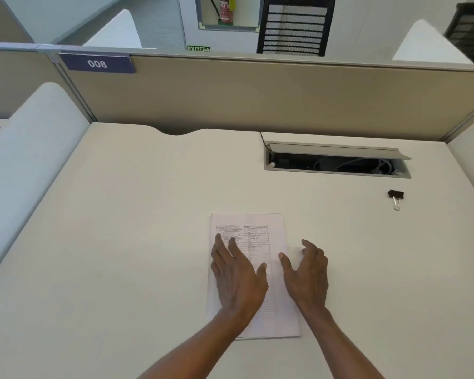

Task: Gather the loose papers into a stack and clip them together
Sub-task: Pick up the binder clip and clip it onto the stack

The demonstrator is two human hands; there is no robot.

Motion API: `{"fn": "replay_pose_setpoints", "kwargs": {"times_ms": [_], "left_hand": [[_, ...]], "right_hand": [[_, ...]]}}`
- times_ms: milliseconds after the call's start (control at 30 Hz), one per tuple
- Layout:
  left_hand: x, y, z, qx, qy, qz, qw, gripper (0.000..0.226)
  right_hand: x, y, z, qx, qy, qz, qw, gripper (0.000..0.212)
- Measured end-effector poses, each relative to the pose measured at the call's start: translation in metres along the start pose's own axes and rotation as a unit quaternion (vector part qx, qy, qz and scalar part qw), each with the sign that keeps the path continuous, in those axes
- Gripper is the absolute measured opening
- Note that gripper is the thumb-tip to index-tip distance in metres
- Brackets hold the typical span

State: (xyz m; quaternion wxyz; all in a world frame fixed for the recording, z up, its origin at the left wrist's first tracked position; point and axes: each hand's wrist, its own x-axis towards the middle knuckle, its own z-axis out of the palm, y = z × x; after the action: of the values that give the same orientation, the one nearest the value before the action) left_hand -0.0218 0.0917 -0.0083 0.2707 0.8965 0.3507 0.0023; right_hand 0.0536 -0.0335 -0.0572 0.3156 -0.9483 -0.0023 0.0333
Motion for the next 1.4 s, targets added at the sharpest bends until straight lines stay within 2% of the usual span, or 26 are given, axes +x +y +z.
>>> {"fn": "replay_pose_setpoints", "kwargs": {"times_ms": [133, 233, 333, 433, 533, 633, 800, 1133, 1400], "left_hand": [[-0.013, 0.036, 0.018, 0.015, -0.061, 0.135, 0.989, 0.094], [-0.017, 0.059, 0.038, 0.051, -0.085, 0.246, 0.964, 0.095], [-0.018, 0.08, 0.059, 0.082, -0.134, 0.321, 0.934, 0.1], [-0.014, 0.1, 0.076, 0.111, -0.17, 0.378, 0.903, 0.114], [-0.005, 0.113, 0.093, 0.146, -0.192, 0.413, 0.878, 0.139], [0.002, 0.125, 0.107, 0.171, -0.215, 0.435, 0.857, 0.155], [0.011, 0.123, 0.124, 0.193, -0.28, 0.421, 0.841, 0.163], [0.015, 0.124, 0.126, 0.22, -0.308, 0.412, 0.829, 0.159], [0.018, 0.126, 0.13, 0.239, -0.315, 0.404, 0.825, 0.16]], "right_hand": [[0.011, 0.027, -0.028, 0.028, 0.031, 0.028, 0.999, 0.06], [0.022, 0.046, -0.053, 0.038, 0.054, 0.041, 0.997, 0.055], [0.035, 0.062, -0.078, 0.031, 0.082, 0.041, 0.995, 0.052], [0.05, 0.077, -0.103, 0.021, 0.107, 0.042, 0.993, 0.048], [0.071, 0.09, -0.123, -0.001, 0.113, 0.043, 0.993, 0.046], [0.096, 0.107, -0.139, -0.04, 0.092, 0.047, 0.994, 0.046], [0.146, 0.126, -0.159, -0.066, 0.065, 0.067, 0.993, 0.045], [0.267, 0.141, -0.182, -0.131, 0.039, 0.07, 0.988, 0.049], [0.309, 0.14, -0.163, -0.168, -0.007, 0.057, 0.984, 0.047]]}}
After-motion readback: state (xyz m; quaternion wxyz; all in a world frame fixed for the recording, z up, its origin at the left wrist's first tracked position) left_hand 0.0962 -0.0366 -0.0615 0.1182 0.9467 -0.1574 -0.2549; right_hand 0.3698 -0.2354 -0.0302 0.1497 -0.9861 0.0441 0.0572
